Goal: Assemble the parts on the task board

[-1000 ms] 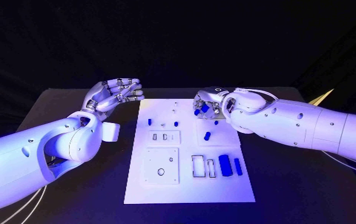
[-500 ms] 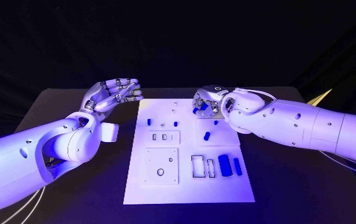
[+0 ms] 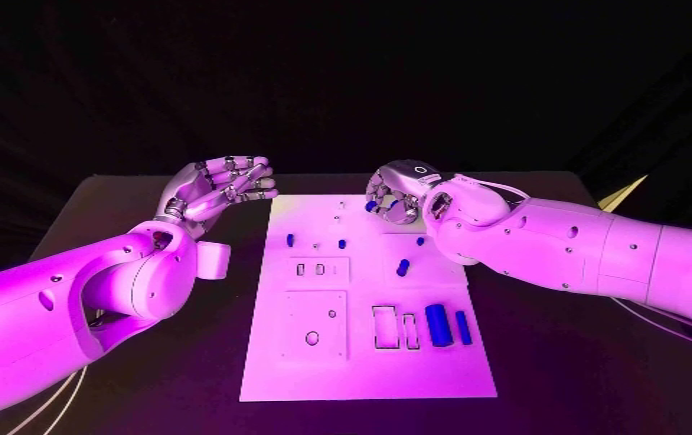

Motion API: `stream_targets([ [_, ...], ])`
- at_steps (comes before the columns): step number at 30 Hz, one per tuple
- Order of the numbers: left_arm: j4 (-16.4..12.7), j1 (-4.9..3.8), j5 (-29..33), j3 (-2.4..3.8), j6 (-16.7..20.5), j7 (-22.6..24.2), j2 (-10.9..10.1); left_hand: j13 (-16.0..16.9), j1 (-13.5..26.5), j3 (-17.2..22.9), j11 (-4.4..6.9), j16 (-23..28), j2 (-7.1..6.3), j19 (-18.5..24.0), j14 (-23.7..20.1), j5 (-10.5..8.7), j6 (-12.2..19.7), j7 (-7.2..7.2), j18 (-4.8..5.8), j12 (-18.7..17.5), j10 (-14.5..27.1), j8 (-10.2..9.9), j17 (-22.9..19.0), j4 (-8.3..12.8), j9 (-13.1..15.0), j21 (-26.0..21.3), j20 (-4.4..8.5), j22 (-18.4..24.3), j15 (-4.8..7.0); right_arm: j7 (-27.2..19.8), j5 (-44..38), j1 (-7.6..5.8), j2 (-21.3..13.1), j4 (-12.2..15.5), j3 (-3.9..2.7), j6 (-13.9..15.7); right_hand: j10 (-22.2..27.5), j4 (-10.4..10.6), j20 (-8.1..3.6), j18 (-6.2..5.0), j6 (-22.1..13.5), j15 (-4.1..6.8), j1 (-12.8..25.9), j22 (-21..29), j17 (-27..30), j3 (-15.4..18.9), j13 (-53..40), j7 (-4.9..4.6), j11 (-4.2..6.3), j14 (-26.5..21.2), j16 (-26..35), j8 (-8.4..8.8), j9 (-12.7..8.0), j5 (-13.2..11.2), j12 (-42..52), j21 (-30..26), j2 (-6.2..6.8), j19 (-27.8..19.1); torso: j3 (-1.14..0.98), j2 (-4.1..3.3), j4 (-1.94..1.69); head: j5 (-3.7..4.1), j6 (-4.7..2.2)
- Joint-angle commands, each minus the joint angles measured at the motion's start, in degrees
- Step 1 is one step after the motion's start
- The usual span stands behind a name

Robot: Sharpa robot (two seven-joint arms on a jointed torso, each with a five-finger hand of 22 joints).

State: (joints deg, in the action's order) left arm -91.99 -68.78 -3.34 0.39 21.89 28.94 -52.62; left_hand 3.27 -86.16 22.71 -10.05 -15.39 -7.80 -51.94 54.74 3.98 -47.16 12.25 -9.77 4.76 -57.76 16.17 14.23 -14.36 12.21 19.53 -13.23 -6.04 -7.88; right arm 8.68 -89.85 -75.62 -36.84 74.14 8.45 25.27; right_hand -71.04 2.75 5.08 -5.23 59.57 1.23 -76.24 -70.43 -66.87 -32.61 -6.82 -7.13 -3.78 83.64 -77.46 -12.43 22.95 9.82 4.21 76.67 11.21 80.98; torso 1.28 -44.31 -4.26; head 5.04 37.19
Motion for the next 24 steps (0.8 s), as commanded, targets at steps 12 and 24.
stream_targets([
  [12,0.0,-0.09,0.0,0.06,-0.3,0.0,0.4,0.5,0.6,1.8,-0.24,0.5,-1.49,-1.6,-0.4,-0.06,0.7,0.74,-0.58,-0.7,-0.2,-0.5,1.1,1.1,0.5,0.9,0.11,-0.9,0.08,2.4,-2.0,0.03,5.2,-2.9,-0.04,3.4,-2.3,-0.5,-0.38,1.31,0.0,0.01,0.6,-1.0,-0.5,-3.2,-1.0,0.16,0.51,2.4,-1.0,-5.01,4.8,0.2,-0.3,1.1,-2.51,0.6,0.08,-0.18,-0.25,0.05,-0.35],
  [24,-0.6,-0.54,0.0,0.07,-0.3,0.0,0.3,0.5,0.6,1.8,-0.27,0.6,-1.48,-1.6,-0.5,-0.06,0.8,0.74,-0.57,-0.8,-0.1,-0.5,1.2,1.2,0.5,0.9,0.1,-0.9,0.06,3.6,-2.7,0.22,7.3,-5.1,-0.05,2.1,-2.1,-0.5,-0.33,1.31,-0.3,-0.07,0.9,-1.0,-0.4,-3.3,-1.0,0.07,0.41,2.4,-1.0,-5.07,5.1,0.3,-0.4,1.0,-2.43,0.6,0.26,-0.48,-0.37,-0.04,-0.28],
])
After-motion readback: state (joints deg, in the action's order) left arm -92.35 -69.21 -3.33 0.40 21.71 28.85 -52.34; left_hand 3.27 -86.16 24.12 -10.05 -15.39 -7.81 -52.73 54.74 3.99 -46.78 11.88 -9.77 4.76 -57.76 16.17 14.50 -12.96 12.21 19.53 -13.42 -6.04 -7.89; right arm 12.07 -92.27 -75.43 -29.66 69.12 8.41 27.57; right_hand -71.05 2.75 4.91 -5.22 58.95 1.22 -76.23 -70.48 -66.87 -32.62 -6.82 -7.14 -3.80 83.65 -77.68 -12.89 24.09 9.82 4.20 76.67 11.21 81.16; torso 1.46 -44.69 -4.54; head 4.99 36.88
